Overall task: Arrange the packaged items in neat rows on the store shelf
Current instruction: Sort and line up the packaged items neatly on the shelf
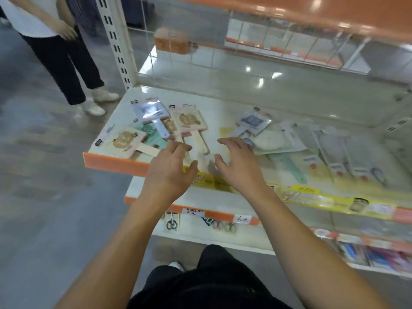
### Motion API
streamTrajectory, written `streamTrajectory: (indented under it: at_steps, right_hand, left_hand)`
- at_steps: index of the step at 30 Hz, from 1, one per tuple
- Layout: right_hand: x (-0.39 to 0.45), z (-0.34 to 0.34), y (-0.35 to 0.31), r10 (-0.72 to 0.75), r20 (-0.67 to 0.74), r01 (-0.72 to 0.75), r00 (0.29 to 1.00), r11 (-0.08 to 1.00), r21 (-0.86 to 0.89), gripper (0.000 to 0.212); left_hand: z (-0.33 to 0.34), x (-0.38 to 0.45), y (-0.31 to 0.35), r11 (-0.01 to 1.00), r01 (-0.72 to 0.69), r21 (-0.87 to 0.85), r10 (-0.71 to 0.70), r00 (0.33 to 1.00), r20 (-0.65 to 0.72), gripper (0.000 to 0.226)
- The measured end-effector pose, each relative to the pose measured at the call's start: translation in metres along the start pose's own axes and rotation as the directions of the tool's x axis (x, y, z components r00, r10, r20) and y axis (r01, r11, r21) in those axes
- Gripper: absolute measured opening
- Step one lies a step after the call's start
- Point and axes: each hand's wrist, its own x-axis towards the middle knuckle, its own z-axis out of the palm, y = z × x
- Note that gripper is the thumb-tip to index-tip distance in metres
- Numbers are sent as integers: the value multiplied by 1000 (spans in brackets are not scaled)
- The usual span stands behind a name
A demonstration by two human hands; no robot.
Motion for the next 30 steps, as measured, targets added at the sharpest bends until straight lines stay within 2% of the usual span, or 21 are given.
streamTrajectory:
  at_steps: [5, 10, 17, 23, 30]
  right_hand:
    - [-14, -17, 18, 64, -88, -63, 994, 998, 7, 42]
    - [-23, -33, 42, 146, -101, -148, 984, 989, -10, 43]
    - [-9, -47, 65, 157, -96, -157, 983, 988, 3, 44]
    - [13, -49, 68, 155, -57, -155, 986, 988, 7, 43]
    - [15, -64, 91, 186, -41, -187, 982, 982, -5, 44]
  left_hand:
    - [14, 5, 22, 996, -87, -4, 87, 995, 54, 38]
    - [28, 18, 45, 986, -164, -14, 164, 981, 106, 40]
    - [39, 30, 68, 985, -172, 10, 170, 979, 116, 39]
    - [43, 40, 71, 987, -154, 41, 151, 986, 64, 38]
    - [57, 47, 90, 990, -140, 33, 136, 986, 93, 38]
